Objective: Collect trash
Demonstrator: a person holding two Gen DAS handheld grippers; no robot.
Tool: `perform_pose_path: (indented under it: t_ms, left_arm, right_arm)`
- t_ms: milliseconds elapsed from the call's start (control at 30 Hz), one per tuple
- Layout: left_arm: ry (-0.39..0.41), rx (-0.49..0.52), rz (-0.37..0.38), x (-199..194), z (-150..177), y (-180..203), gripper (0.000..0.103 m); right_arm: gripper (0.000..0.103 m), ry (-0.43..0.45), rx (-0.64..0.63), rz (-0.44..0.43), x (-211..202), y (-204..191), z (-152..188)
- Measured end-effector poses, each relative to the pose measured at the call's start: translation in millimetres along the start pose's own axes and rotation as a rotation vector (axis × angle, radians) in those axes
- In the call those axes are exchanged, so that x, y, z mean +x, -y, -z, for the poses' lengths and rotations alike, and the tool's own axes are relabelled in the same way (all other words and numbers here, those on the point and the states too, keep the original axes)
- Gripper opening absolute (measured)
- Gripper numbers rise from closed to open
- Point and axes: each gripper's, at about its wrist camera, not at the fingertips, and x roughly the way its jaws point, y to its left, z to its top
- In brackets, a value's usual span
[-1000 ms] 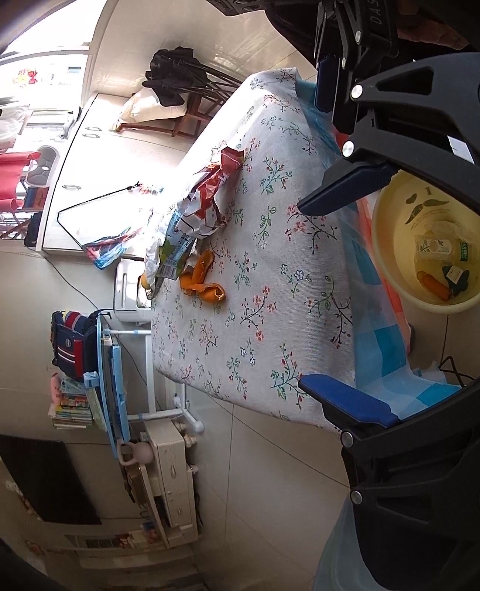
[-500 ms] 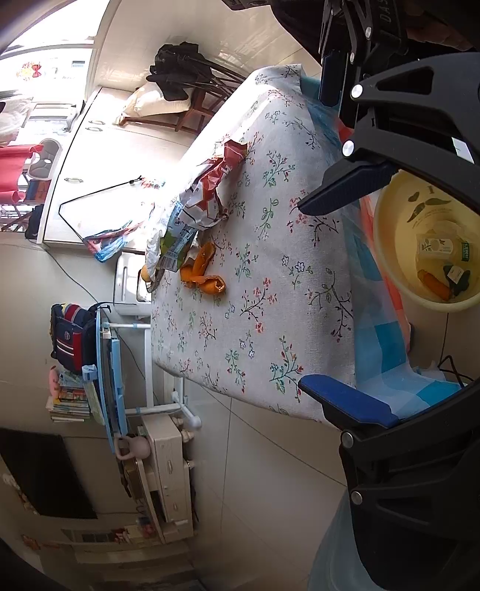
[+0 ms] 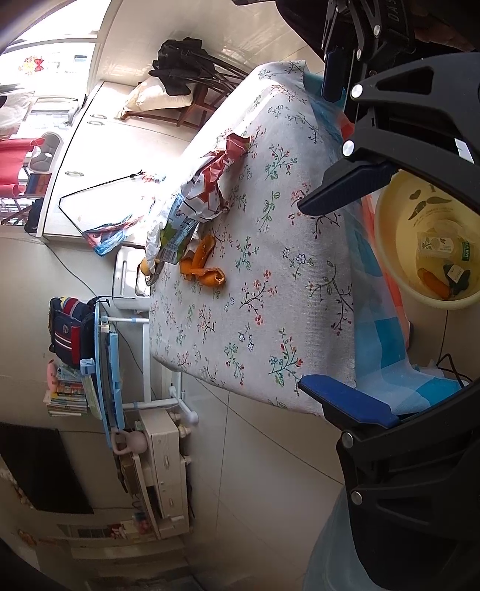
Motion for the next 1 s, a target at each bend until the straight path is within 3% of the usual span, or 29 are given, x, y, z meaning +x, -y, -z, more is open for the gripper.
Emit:
perform_pose_path:
  t_ms: [700,1000]
  left_arm:
    - [-0.006,0.0,0.017,0.9,0.9,3.5,0.085]
    - [-0.019,-0.021,0.035,5.2,-1.2,2.8,0.085]
  right_arm:
    - [0.077,0.037,-0.006,0.003,-10.5,1.8,-9.9]
    - [0.077,0.096,-0.114,0.066,-25.5,8.7,-58.5]
